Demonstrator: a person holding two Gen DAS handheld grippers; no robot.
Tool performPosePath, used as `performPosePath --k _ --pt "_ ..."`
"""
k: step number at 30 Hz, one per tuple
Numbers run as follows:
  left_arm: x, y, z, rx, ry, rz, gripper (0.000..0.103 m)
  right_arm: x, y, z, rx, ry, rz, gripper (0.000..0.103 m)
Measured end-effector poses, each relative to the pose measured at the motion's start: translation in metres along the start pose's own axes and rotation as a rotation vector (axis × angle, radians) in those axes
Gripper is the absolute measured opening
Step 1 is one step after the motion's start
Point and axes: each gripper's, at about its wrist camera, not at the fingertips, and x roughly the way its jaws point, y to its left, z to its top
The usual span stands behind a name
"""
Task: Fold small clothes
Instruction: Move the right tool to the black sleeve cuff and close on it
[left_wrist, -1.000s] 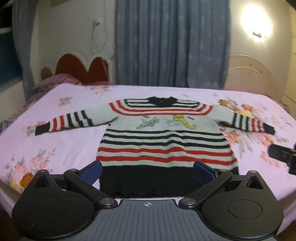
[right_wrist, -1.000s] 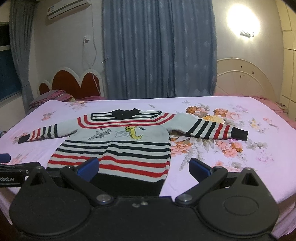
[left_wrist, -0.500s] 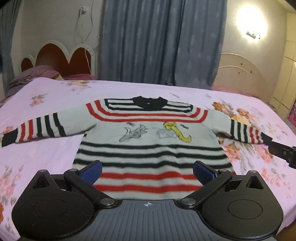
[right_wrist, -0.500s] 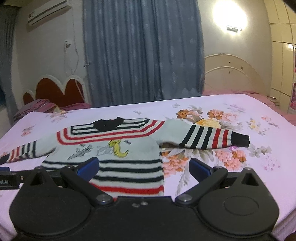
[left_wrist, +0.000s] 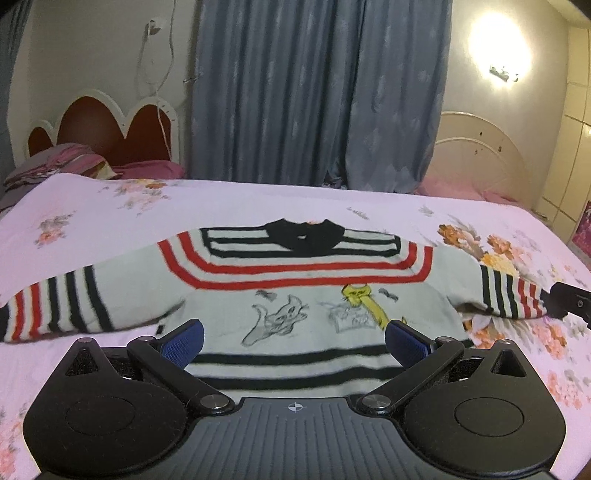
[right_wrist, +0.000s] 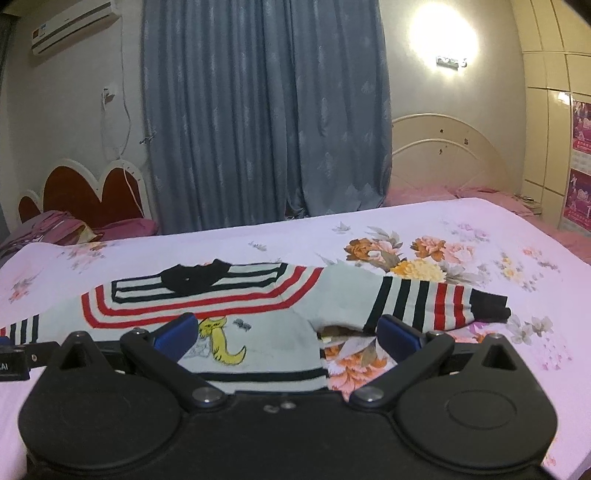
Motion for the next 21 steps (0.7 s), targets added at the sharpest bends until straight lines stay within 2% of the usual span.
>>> performPosePath --k 4,6,9,10,12,15,17,21 --pt "0.024 -0.009 0.008 0.001 0.003 -0.011 0.103 0.027 -0.036 0.007 0.093 -0.015 -0.068 0.100" --pt "0.037 -0.017 0.012 0.010 0.006 -0.015 0.103 0.043 -0.062 0.008 0.149 -0.019 -0.108 0.091" --pt "0.057 -0.030 0.018 0.025 0.022 0.001 0.103 0.066 -0.102 0.007 0.239 -0.020 -0.160 0.086" --pt "0.062 -0.033 0.020 0.023 0.031 0.008 0.103 0.075 -0.115 0.006 0.265 -0.012 -0.169 0.085" --pt "0.077 -0.041 0.024 0.018 0.048 0.009 0.103 0.091 -0.139 0.002 0.315 0.008 -0.184 0.073" --pt "0.102 -0.060 0.027 0.047 0.089 0.024 0.103 0.122 -0.179 -0.009 0.419 0.052 -0.200 0.064" --pt "0.114 -0.072 0.029 0.058 0.103 0.029 0.103 0.143 -0.203 -0.020 0.495 0.080 -0.201 0.061" --pt "0.129 -0.090 0.031 0.074 0.127 0.037 0.103 0.174 -0.237 -0.038 0.593 0.095 -0.202 0.060"
